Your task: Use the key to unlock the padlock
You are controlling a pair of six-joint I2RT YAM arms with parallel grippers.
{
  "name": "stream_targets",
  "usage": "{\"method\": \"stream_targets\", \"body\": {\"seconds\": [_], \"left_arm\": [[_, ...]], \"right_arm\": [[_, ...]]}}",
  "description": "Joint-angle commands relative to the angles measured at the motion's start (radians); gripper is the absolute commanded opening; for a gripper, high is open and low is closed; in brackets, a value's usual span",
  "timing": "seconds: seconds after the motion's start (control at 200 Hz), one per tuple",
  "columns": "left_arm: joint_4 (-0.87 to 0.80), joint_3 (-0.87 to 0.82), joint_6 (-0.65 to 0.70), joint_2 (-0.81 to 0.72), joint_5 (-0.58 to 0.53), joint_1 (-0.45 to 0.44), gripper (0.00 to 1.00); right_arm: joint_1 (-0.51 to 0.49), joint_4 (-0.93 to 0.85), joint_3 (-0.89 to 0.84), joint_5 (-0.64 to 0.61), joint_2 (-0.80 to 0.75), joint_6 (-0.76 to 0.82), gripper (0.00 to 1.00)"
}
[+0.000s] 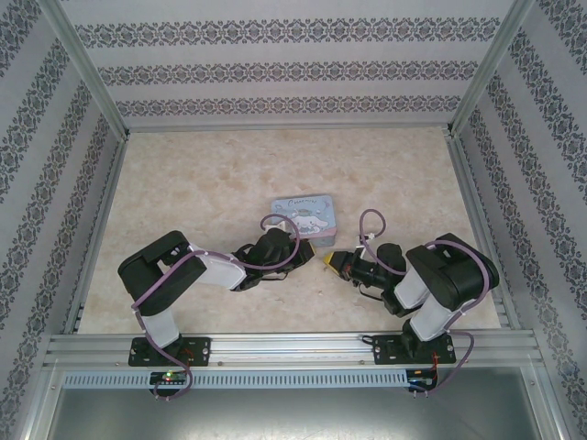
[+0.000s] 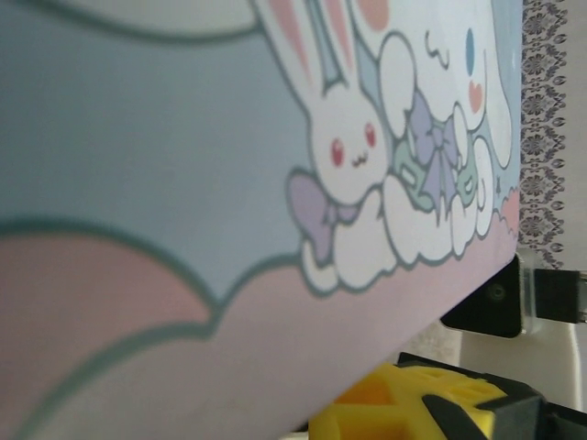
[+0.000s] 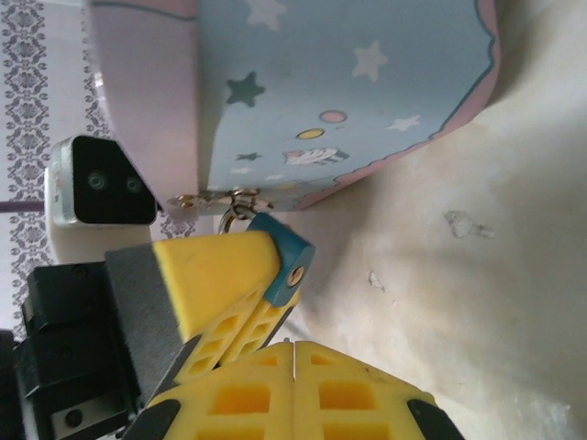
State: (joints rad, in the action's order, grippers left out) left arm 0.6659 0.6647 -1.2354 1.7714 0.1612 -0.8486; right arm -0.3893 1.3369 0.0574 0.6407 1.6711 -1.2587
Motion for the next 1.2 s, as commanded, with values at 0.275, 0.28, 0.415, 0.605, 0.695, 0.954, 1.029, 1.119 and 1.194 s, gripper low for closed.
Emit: {"method": "stream_targets", "body": {"seconds": [0.275, 0.28, 0.415, 0.605, 0.695, 0.954, 1.029, 1.119, 1.194], "left_arm": [[0.100, -0.011, -0.072, -0.003, 0.044, 0.008, 0.00], [0.100, -0.011, -0.072, -0.003, 0.043, 0.008, 0.00], [0.102, -0.006, -0.075, 0.003, 0.044, 0.008, 0.00], [0.103, -0.001, -0.076, 0.009, 0.045, 0.008, 0.00], [0.110, 0.000, -0.081, 0.014, 0.046, 0.008, 0.00], [0.110, 0.006, -0.081, 0.018, 0.050, 0.008, 0.00], [0.111, 0.006, -0.082, 0.018, 0.049, 0.008, 0.00], [0.113, 0.007, -0.084, 0.020, 0.051, 0.008, 0.00], [0.116, 0.008, -0.087, 0.024, 0.051, 0.008, 0.00]], "right_arm": [[-0.022, 0.048, 0.030, -0.071, 0.035, -0.018, 0.00], [-0.022, 0.048, 0.031, -0.071, 0.035, -0.019, 0.00], [-0.023, 0.048, 0.041, -0.082, 0.042, -0.033, 0.00], [-0.023, 0.048, 0.049, -0.091, 0.036, -0.044, 0.00], [-0.023, 0.048, 0.053, -0.093, 0.041, -0.047, 0.00], [-0.024, 0.047, 0.061, -0.096, 0.045, -0.051, 0.00], [-0.023, 0.048, 0.065, -0.099, 0.045, -0.053, 0.00], [-0.025, 0.048, 0.071, -0.096, 0.047, -0.056, 0.00], [-0.026, 0.048, 0.074, -0.098, 0.050, -0.058, 0.00]]}}
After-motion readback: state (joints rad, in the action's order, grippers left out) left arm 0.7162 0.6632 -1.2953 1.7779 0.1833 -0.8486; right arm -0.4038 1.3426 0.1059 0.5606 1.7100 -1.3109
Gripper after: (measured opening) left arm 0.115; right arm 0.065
